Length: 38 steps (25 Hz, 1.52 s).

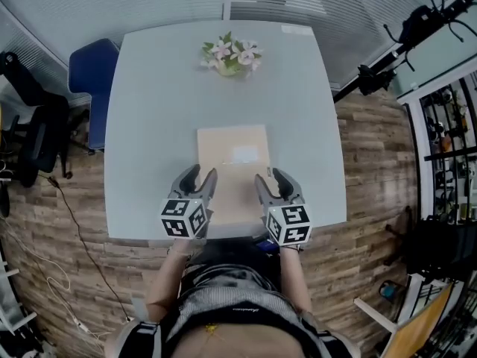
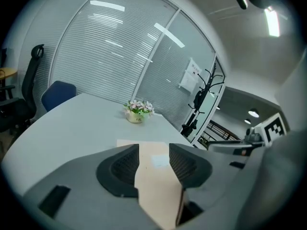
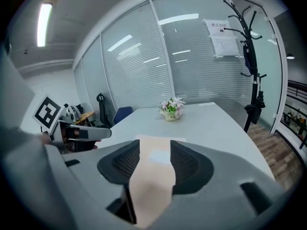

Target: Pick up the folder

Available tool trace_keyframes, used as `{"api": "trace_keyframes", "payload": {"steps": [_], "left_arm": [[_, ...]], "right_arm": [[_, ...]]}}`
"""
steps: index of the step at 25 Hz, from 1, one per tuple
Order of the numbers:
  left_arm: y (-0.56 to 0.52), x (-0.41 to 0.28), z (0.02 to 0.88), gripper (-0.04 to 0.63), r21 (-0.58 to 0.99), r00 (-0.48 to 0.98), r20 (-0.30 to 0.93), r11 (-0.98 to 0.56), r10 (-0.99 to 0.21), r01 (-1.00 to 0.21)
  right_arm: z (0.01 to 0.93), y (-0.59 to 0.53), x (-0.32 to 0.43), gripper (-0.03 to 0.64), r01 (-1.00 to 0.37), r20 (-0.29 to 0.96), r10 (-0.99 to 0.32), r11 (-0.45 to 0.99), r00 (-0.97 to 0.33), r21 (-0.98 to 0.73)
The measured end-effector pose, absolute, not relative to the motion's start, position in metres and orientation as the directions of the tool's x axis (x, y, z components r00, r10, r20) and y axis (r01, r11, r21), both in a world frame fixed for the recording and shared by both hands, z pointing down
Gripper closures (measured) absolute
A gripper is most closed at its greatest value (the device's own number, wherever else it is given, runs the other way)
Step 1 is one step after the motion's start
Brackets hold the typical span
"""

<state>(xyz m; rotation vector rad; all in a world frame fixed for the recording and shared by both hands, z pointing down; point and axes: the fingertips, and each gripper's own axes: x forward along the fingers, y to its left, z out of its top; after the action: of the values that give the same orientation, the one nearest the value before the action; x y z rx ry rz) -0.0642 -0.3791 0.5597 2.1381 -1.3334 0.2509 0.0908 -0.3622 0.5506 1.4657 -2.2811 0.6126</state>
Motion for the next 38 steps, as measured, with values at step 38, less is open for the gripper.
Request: {"api": "trace_keyframes", "payload": {"steps": [38], "left_arm": [[-0.368,-0.073,0.715,0.367,0.528,0.463,0.669,-0.067,-0.582,-0.847]], "right_arm": [[0.722,-0.373,0.115,0.287,-0.864,0.682,-0.544,0.197,-0.49,-0.463]]}}
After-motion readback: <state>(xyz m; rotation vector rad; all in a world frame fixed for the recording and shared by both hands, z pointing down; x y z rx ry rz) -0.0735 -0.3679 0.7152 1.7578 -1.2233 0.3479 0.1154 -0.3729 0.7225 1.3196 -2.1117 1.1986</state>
